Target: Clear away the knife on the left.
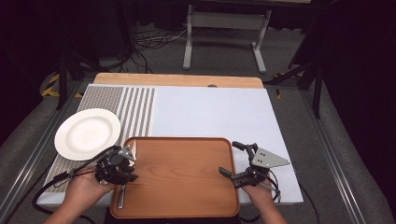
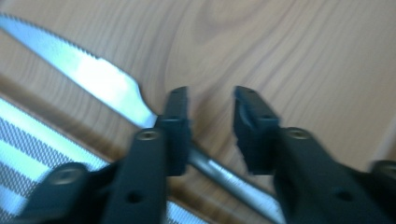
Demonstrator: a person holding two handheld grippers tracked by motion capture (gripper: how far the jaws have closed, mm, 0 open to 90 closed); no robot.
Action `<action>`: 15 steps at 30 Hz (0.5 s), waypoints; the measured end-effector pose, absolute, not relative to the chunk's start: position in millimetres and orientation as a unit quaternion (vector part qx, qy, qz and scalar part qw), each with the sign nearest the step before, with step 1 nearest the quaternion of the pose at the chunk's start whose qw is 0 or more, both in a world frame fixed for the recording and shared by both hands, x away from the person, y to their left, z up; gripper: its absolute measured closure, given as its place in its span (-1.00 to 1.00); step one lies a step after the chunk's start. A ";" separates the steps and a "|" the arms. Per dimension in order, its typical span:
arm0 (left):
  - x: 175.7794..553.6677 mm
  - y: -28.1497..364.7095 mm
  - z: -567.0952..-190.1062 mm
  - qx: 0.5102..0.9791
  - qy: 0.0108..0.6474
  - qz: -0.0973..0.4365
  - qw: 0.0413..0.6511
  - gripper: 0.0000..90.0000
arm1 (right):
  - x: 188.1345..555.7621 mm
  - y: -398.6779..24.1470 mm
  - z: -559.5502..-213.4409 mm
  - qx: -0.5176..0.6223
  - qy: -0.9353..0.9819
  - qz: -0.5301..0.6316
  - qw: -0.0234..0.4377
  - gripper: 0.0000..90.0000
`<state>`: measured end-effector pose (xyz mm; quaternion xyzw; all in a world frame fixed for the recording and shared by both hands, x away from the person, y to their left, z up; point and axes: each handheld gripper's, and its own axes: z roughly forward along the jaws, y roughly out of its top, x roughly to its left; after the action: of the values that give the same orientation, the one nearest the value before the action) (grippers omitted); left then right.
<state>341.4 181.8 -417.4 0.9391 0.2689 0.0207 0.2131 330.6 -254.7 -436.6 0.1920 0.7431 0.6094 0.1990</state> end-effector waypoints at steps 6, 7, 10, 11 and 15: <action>338.8 187.5 -405.2 0.924 0.254 0.045 0.283 -0.27 | 330.3 -255.6 -436.1 0.193 0.741 0.611 0.201 -0.99; 338.6 188.8 -403.3 0.921 0.251 0.049 0.295 -0.36 | 330.3 -255.5 -436.1 0.193 0.741 0.611 0.201 -0.99; 335.9 191.6 -398.9 0.911 0.251 0.066 0.321 -0.66 | 330.2 -255.6 -436.0 0.193 0.741 0.611 0.200 -0.99; 335.0 192.4 -398.0 0.909 0.250 0.069 0.327 -0.74 | 330.0 -255.7 -435.9 0.193 0.740 0.612 0.201 -0.99; 331.0 196.7 -395.1 0.897 0.242 0.086 0.359 -0.92 | 330.0 -256.6 -435.4 0.195 0.739 0.613 0.202 -0.99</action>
<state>331.0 196.7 -395.1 0.8974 0.2422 0.0859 0.3587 330.0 -256.6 -435.4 0.1945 0.7389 0.6128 0.2018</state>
